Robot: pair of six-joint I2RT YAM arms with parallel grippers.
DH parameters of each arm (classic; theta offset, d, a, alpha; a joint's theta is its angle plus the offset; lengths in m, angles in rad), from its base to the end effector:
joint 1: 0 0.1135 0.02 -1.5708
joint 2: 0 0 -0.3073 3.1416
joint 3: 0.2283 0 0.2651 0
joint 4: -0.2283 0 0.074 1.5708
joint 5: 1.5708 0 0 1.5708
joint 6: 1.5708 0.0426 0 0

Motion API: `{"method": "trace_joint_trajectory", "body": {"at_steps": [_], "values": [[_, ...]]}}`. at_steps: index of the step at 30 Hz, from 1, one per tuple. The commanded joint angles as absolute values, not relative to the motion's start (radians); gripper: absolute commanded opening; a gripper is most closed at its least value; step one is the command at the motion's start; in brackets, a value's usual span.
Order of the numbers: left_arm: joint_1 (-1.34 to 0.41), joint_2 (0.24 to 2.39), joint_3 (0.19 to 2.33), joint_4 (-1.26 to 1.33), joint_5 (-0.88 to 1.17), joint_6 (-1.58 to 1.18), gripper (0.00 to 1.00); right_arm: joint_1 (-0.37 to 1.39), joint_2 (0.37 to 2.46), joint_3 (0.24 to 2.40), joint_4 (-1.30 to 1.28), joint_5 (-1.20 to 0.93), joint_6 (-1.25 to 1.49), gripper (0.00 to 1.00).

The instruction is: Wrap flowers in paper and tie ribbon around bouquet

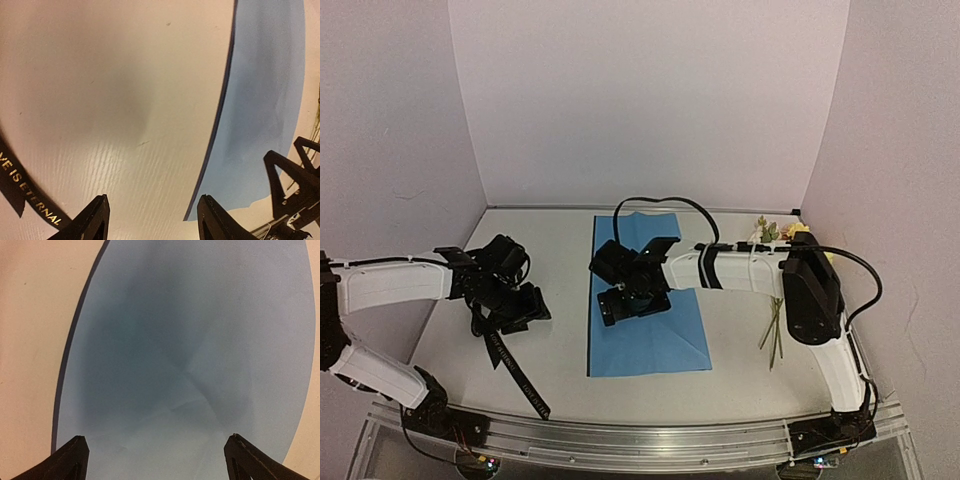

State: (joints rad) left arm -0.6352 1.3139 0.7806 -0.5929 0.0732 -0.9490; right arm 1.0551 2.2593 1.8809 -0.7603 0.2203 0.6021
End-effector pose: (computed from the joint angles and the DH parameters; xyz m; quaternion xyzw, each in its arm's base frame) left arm 0.1953 -0.1478 0.2259 -0.1443 0.9640 -0.1819 0.1293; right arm 0.2674 0.4528 0.2062 -0.1950 0.9513 0.0845 0.2232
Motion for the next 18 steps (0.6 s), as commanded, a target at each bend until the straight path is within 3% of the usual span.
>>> {"method": "trace_joint_trajectory", "body": {"at_steps": [1, 12, 15, 18], "values": [[-0.599, 1.423, 0.863, -0.43, 0.18, -0.868, 0.62, 1.027, 2.285, 1.862, -0.784, 0.28, 0.583, 0.98], [-0.577, 1.649, 0.947, -0.253, 0.33, -0.83, 0.64, 0.984, 2.322, 1.788, -0.678, 0.12, 0.59, 0.96], [-0.566, 1.682, 0.945, -0.228, 0.357, -0.836, 0.64, 0.984, 2.323, 1.77, -0.676, 0.104, 0.597, 0.88], [-0.557, 1.704, 0.941, -0.211, 0.376, -0.845, 0.64, 0.985, 2.32, 1.745, -0.669, 0.09, 0.601, 0.73]]}}
